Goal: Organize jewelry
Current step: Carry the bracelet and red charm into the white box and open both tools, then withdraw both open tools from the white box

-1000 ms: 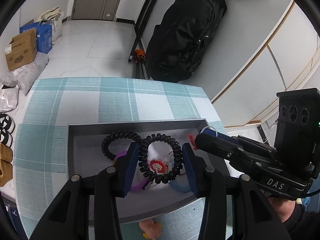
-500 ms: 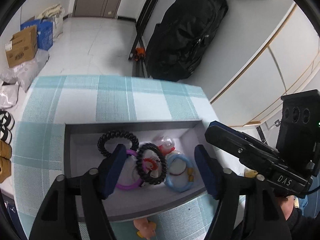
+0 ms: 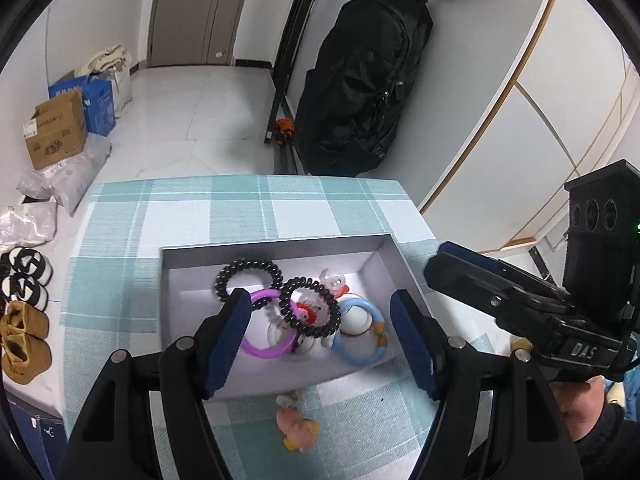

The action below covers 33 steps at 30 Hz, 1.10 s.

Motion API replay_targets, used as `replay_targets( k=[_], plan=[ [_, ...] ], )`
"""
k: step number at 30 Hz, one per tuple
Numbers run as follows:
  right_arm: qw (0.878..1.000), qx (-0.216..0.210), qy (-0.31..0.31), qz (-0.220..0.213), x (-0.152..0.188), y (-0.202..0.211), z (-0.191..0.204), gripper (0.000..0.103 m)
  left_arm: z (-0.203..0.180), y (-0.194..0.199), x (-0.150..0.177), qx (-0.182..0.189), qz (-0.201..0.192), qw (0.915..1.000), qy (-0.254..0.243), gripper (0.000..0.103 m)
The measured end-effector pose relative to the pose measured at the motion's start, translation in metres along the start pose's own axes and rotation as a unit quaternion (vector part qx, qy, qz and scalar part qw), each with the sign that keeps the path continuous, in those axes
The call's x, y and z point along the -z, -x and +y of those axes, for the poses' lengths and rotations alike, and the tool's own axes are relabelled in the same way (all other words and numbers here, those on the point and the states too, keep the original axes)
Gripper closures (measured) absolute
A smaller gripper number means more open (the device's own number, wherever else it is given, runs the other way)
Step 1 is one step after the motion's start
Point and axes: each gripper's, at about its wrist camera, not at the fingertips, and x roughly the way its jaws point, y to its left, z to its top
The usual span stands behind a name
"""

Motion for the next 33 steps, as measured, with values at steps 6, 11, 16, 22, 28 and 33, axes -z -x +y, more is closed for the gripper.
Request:
replay_targets(
  k=[6, 11, 16, 22, 28, 33],
  plan=[
    [1.0, 0.005, 0.0, 0.016, 0.013, 0.006, 0.01, 0.017, 0.001, 0.011, 0.012, -0.004, -0.008, 1.0, 0.003, 0.035],
    [0.999, 0.014, 0.0, 0.034, 0.026, 0.006, 0.018, 0.015, 0.005, 0.023, 0.022, -0.008, -0.005, 0.9999, 0.005, 0.035],
    [0.998, 0.03, -0.016, 0.044, 0.037, 0.008, 0.015, 0.009, 0.019, 0.036, 0.035, 0.005, 0.003, 0.9992, 0.039, 0.035],
    [0.997, 0.039, -0.021, 0.058, 0.048, 0.006, 0.015, 0.008, 0.02, 0.031, 0.054, -0.002, 0.039, 0.9988, 0.03, 0.035],
    [0.998, 0.036, -0.007, 0.06, 0.052, 0.007, 0.022, 0.007, 0.015, 0.005, 0.067, -0.025, 0.084, 0.9961, 0.004, 0.035],
    [0.997, 0.04, -0.007, 0.065, 0.055, 0.006, 0.021, 0.007, 0.008, -0.007, 0.066, -0.021, 0.089, 0.9958, -0.013, 0.036]
  ],
)
